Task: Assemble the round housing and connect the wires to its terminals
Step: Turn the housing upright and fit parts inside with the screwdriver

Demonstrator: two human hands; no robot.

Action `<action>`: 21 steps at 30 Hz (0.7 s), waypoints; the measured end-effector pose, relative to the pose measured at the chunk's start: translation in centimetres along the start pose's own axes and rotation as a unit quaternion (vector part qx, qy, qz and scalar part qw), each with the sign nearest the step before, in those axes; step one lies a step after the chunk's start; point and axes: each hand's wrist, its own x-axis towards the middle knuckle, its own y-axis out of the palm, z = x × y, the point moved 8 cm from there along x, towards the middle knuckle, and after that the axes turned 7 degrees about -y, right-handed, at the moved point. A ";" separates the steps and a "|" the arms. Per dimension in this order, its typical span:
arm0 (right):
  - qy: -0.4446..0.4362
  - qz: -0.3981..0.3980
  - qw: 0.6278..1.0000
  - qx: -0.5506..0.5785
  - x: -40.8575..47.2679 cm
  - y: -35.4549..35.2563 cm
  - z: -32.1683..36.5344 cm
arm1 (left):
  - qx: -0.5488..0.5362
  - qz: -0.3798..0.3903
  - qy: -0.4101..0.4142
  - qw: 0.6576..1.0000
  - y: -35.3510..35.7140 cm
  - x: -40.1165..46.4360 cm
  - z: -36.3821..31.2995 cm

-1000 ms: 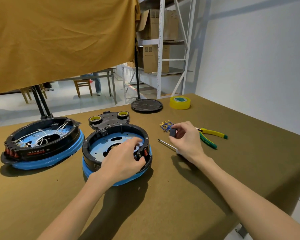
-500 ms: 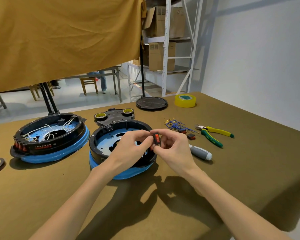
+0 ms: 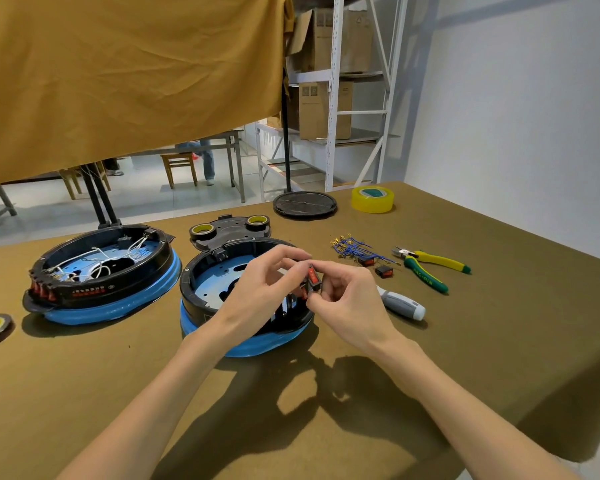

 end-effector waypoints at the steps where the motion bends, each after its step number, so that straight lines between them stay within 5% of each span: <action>1: 0.001 0.001 1.000 -0.003 -0.1 0.1 -0.1 | 0.006 -0.001 0.001 1.000 0.1 0.0 0.0; 12: 0.084 -0.059 0.990 0.098 -1.0 -0.2 -1.4 | 0.009 0.010 -0.011 1.000 -0.7 0.5 0.9; 17: 0.138 -0.054 0.967 0.205 -1.4 0.5 -2.3 | 0.138 -0.015 0.030 0.990 -0.7 0.4 0.6; 21: 0.153 -0.086 0.971 0.161 -2.0 0.8 -2.4 | 0.173 0.008 0.058 0.983 -0.5 0.1 0.7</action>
